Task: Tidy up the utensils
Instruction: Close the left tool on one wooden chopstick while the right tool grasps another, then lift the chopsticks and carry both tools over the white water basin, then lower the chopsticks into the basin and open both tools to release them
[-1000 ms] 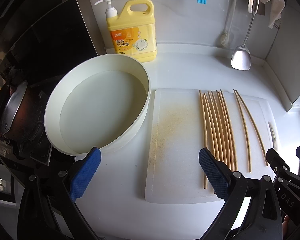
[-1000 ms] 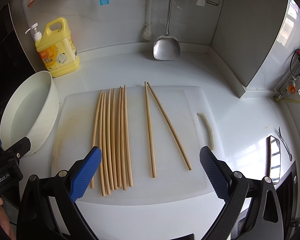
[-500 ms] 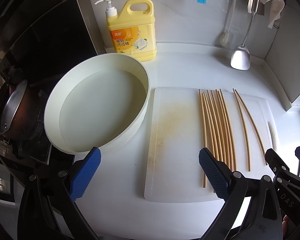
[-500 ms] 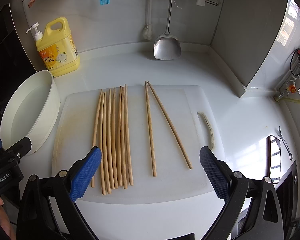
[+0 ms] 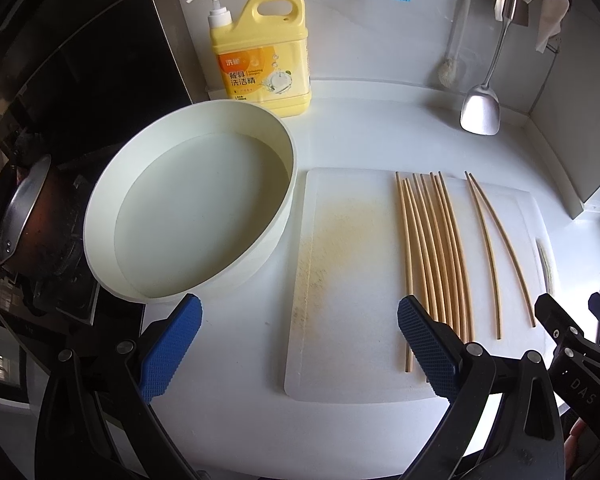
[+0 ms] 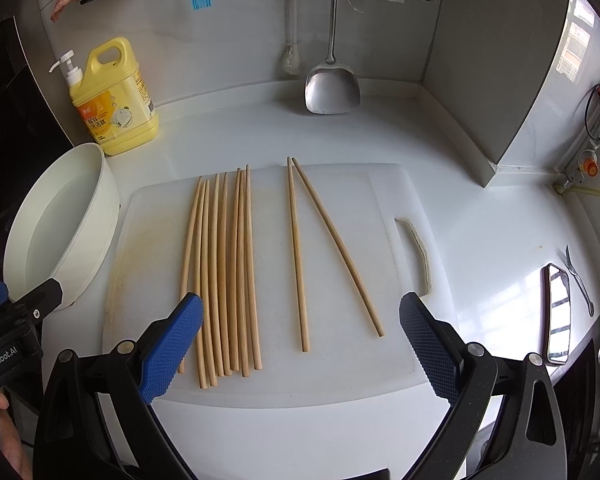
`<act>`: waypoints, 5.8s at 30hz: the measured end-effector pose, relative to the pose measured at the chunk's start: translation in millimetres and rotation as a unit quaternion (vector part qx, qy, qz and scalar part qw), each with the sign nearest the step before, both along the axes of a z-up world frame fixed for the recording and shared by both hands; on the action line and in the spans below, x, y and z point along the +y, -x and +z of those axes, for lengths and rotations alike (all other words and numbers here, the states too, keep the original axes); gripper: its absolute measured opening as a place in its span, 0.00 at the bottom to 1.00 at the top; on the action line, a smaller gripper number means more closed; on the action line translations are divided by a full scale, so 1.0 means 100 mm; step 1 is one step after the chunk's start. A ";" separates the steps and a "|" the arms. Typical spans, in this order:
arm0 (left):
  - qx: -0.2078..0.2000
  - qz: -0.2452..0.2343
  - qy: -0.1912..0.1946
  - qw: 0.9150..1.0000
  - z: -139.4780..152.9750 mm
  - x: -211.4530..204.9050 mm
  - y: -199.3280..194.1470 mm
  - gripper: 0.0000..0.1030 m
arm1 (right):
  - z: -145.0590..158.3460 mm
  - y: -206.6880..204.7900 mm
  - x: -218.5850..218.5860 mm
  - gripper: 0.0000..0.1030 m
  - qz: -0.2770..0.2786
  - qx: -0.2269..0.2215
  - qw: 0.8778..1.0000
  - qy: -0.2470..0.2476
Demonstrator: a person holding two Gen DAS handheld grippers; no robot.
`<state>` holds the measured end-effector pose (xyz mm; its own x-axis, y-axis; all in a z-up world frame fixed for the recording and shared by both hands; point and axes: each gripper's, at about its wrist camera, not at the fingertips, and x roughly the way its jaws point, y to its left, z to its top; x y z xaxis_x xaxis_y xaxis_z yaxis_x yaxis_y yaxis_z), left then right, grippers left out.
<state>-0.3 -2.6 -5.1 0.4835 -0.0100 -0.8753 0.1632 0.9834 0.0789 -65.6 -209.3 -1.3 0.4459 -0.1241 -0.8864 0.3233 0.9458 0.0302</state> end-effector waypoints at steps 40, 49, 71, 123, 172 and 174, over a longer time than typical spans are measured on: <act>0.013 -0.014 0.009 1.000 -1.18 -0.58 -0.33 0.94 | -0.80 -0.30 -0.85 0.91 0.085 -0.042 0.995 -0.022; 0.003 -0.003 0.021 1.000 -1.21 -0.58 -0.42 0.95 | -0.82 -0.40 -0.81 0.91 0.089 -0.038 0.995 0.004; -0.021 -0.007 0.023 0.999 -1.20 -0.63 -0.46 0.82 | -0.92 -0.55 -0.69 0.61 0.120 -0.036 0.992 0.020; -0.080 -0.002 0.110 0.991 0.03 0.41 -0.38 0.07 | 0.24 -0.75 0.72 0.06 0.224 -0.122 0.967 -0.013; -0.013 0.085 0.075 0.993 -0.67 2.09 -1.58 0.61 | -0.56 -2.33 2.62 0.10 0.259 0.013 0.960 -0.107; -0.018 0.089 0.072 0.993 -0.62 2.14 -1.53 0.61 | -0.55 -2.31 2.56 0.14 0.256 0.010 0.961 -0.105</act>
